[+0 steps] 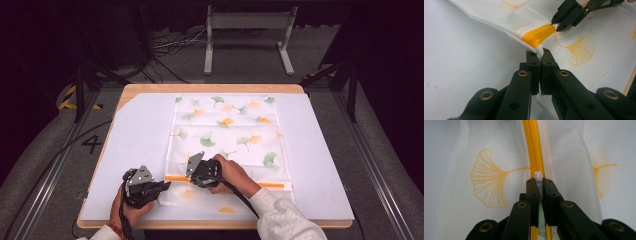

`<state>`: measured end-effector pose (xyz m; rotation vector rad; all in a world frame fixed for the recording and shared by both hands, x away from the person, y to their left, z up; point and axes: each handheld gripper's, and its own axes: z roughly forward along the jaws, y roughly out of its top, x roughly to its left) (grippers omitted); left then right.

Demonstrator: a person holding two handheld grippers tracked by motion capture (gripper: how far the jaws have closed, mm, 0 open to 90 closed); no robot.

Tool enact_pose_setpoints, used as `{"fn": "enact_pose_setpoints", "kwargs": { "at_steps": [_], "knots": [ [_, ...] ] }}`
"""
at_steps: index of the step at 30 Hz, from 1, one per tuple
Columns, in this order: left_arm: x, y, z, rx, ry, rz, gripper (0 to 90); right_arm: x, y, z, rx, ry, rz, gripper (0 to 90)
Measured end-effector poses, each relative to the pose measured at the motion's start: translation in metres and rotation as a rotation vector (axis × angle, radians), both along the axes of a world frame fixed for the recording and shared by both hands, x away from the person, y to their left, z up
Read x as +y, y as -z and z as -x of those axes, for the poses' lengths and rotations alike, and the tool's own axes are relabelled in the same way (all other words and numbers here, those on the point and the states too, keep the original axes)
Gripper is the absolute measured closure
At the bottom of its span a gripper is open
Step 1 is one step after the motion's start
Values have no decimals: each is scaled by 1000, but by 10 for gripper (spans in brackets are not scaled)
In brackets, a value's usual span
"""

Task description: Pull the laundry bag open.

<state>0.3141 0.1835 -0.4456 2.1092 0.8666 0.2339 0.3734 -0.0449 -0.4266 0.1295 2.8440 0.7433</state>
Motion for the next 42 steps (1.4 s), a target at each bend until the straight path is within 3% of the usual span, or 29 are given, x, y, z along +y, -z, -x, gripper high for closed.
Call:
{"fn": "enact_pose_setpoints", "kwargs": {
  "at_steps": [12, 42],
  "knots": [
    [2, -1, 0, -4, 4, 20, 873, -5, -1, 0, 0, 9, 15, 845],
    [0, -1, 1, -9, 7, 2, 874, -28, -4, -1, 12, 26, 59, 845]
  ]
}}
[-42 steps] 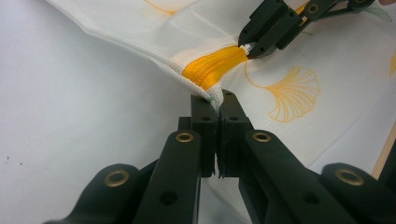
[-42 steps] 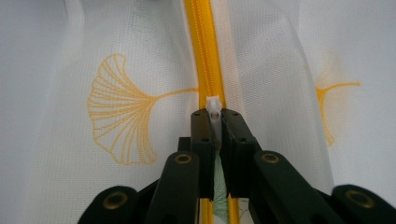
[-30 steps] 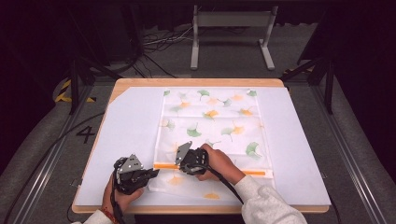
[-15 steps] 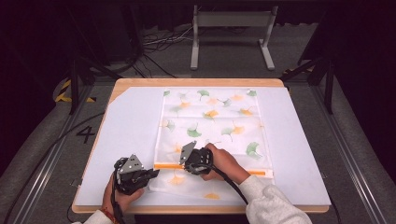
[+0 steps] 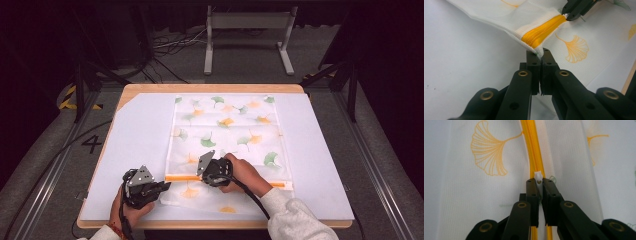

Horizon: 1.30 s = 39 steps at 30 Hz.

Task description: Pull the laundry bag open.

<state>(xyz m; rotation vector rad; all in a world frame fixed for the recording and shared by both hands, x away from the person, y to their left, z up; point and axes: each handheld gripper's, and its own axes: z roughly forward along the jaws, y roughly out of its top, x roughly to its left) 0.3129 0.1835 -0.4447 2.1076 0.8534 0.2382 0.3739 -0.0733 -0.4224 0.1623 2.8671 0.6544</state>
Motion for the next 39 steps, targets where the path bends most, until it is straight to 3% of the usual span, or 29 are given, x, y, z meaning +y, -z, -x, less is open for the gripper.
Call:
{"fn": "enact_pose_setpoints", "kwargs": {
  "at_steps": [39],
  "knots": [
    [1, 0, 0, 8, 7, -5, 874, -29, -2, 1, -1, 28, 31, 846]
  ]
}}
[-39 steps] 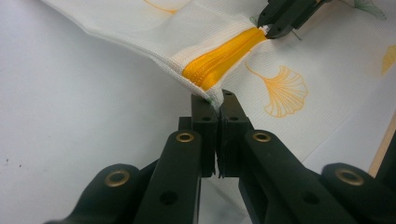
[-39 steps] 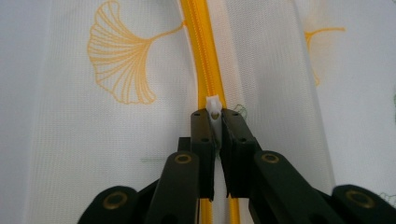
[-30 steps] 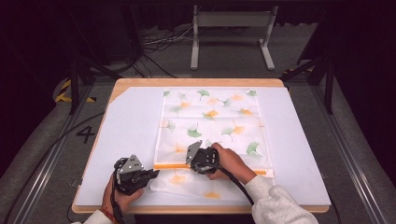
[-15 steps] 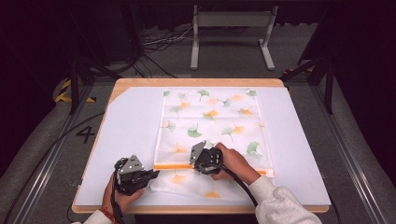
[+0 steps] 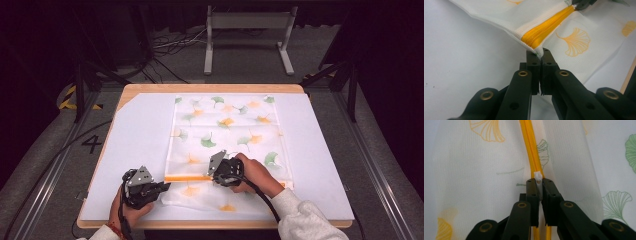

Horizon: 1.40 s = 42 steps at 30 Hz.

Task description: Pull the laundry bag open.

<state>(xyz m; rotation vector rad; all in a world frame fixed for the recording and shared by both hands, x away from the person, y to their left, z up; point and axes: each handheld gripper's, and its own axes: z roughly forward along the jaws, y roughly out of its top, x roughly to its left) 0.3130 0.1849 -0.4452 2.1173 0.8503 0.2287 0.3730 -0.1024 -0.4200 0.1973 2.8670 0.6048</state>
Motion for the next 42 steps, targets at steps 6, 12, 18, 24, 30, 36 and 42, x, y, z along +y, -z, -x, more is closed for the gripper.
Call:
{"fn": "enact_pose_setpoints", "kwargs": {
  "at_steps": [6, 12, 18, 24, 30, 36, 42],
  "knots": [
    [0, 0, 0, 0, 1, 0, 875, -5, 0, 1, -5, 9, 6, 846],
    [1, 0, 0, 3, 2, 1, 874, -14, -1, 1, 1, 17, 12, 846],
    [0, 0, 0, 5, 4, -4, 875, -21, -1, 0, 7, 27, 0, 846],
    [0, 0, 0, 5, 7, -5, 875, -25, -2, 2, 5, 26, 13, 846],
    [0, 1, 0, 5, 5, -7, 875, -31, -2, 3, 14, 35, 2, 846],
    [0, 0, 0, 8, 5, -5, 876, -37, -3, 4, 14, 37, 17, 846],
    [0, 1, 0, 10, 8, -5, 876, -43, -3, 5, 17, 40, 18, 846]
  ]
}}
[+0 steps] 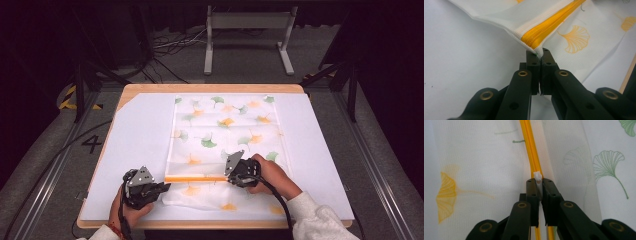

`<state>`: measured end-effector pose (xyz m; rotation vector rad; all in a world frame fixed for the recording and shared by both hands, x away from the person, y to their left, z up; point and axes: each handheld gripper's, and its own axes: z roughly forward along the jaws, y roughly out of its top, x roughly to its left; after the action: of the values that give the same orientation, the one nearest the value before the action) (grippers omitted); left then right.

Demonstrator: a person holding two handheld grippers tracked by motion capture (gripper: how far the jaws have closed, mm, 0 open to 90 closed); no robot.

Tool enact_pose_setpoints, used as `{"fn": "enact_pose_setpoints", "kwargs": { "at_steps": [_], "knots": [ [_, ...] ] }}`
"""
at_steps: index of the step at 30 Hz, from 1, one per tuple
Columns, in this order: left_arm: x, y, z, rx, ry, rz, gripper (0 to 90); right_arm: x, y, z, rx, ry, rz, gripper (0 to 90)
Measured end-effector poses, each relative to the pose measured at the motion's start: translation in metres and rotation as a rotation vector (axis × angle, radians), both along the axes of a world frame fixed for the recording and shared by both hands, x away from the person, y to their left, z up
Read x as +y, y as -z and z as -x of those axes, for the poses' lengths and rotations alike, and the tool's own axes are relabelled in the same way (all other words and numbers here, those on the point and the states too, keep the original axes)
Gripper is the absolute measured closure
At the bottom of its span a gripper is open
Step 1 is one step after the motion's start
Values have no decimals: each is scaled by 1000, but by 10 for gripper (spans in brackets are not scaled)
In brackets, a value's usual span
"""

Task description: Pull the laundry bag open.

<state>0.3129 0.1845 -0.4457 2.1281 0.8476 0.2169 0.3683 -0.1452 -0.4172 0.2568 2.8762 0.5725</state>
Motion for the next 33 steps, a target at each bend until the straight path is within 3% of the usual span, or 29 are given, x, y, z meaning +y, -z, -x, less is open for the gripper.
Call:
{"fn": "enact_pose_setpoints", "kwargs": {
  "at_steps": [8, 18, 23, 33],
  "knots": [
    [0, 1, 0, 2, 0, 2, 876, -9, -1, -1, -7, 13, 25, 846],
    [1, 1, -1, 7, -1, 9, 876, -23, 0, 1, -3, 28, -5, 846],
    [2, 0, -2, 2, 3, 10, 876, -28, -2, 4, -12, 22, 17, 846],
    [1, 0, -2, -4, 8, -2, 876, -37, -1, 4, -1, 24, 4, 845]
  ]
}}
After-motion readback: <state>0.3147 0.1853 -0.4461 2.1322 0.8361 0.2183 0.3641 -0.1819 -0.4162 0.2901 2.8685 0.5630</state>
